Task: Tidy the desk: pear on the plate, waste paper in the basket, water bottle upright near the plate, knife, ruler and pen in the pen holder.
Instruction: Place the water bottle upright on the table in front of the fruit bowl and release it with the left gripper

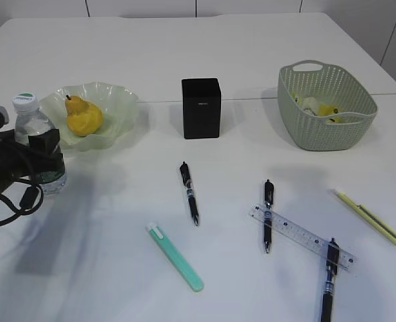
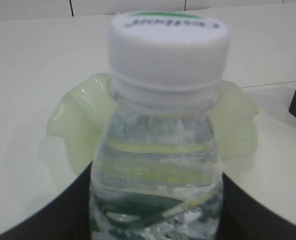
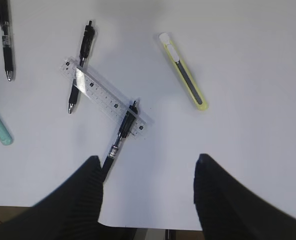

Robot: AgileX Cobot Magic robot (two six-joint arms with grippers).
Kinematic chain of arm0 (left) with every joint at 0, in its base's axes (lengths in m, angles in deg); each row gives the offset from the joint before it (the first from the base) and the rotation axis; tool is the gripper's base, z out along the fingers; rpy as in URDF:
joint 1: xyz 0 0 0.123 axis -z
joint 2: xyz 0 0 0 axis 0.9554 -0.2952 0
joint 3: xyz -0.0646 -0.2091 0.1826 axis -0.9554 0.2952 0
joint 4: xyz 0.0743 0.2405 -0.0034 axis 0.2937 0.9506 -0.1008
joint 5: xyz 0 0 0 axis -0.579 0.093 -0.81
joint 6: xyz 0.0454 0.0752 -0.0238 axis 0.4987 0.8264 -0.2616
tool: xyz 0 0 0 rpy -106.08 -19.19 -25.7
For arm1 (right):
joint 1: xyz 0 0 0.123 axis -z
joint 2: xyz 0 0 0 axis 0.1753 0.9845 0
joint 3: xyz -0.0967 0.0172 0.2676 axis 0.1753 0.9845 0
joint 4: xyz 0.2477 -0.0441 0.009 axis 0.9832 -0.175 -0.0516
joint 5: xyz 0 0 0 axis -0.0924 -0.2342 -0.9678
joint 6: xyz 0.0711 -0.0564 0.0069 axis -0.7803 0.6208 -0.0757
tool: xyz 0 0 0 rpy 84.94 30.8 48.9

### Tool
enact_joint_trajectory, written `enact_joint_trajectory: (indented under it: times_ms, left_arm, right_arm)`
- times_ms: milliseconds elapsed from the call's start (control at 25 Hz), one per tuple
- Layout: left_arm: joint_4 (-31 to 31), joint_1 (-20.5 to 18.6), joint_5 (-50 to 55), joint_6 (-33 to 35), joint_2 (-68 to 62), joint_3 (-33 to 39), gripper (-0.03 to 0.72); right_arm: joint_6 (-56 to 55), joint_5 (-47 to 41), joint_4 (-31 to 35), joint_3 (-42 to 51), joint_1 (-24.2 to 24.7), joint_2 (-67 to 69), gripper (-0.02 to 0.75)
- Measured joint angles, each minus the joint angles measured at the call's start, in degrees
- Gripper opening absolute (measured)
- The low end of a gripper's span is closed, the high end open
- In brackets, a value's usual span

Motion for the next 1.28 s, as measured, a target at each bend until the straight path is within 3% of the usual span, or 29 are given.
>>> enact_joint_trajectory:
  times_ms: [840,1280]
  left_arm:
    - [1.2,0.0,0.0,0.0,0.0,0.0,0.363]
    - [0.5,0.0,0.3,0.0,0.0,0.0,0.517]
  right_arm:
    - [0.0,0.0,0.0,0.0,0.0,0.0,0.459]
    - [0.0,0.0,0.0,0.0,0.0,0.0,0.459]
